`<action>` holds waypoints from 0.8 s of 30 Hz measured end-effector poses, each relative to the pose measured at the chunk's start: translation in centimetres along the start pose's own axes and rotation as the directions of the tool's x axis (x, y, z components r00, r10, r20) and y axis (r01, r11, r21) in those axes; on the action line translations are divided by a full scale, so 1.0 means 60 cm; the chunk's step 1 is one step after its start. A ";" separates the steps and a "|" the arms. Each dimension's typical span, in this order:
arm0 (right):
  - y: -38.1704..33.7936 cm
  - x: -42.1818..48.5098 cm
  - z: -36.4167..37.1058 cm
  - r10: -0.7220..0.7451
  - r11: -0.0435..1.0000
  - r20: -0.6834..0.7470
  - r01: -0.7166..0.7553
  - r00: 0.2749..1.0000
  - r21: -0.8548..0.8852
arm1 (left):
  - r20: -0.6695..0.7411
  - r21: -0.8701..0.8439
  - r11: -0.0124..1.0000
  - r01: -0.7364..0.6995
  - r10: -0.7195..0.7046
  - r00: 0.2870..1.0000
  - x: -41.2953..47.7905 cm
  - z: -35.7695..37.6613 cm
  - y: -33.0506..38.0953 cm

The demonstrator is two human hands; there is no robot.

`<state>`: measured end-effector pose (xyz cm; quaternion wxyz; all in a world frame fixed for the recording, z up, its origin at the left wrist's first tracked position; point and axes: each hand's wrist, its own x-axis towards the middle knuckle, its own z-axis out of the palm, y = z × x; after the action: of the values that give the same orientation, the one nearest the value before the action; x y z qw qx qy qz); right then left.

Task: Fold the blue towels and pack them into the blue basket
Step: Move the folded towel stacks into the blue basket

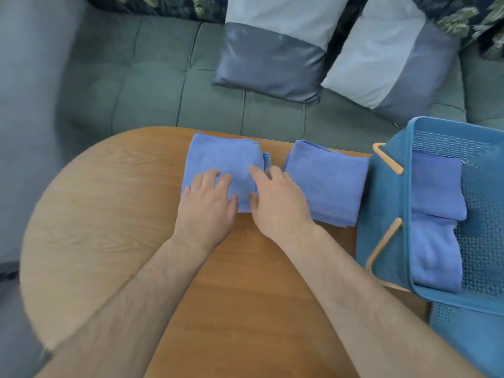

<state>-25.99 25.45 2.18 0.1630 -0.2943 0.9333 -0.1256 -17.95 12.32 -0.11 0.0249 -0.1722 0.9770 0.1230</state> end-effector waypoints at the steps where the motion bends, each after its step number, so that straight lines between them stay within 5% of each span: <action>1: -0.008 0.009 0.013 0.010 1.000 0.016 -0.010 1.000 0.007 | -0.002 0.012 1.000 0.016 -0.016 1.000 0.001 0.003 -0.015; 8: -0.053 0.041 0.070 0.123 0.989 0.072 -0.129 0.990 0.076 | 0.176 -0.113 0.950 0.292 -0.270 0.947 0.020 0.013 -0.072; 17: -0.064 0.053 0.056 0.252 0.853 0.200 -0.315 0.947 0.416 | 0.243 -0.267 0.876 0.402 -0.343 0.907 0.033 -0.005 -0.076; 21: -0.060 0.041 0.036 0.191 0.852 0.207 -0.267 0.960 0.451 | 0.266 -0.533 0.712 0.457 -0.371 0.889 0.027 -0.013 -0.088; 24: -0.049 0.024 0.015 0.149 0.858 0.150 -0.203 0.977 0.473 | 0.369 -0.739 0.412 0.534 -0.415 0.831 0.019 -0.030 -0.076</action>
<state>-25.27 22.18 2.01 0.2926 -0.1639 0.8846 -0.3240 -17.46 7.33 0.47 0.0384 -0.4245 0.7112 0.5590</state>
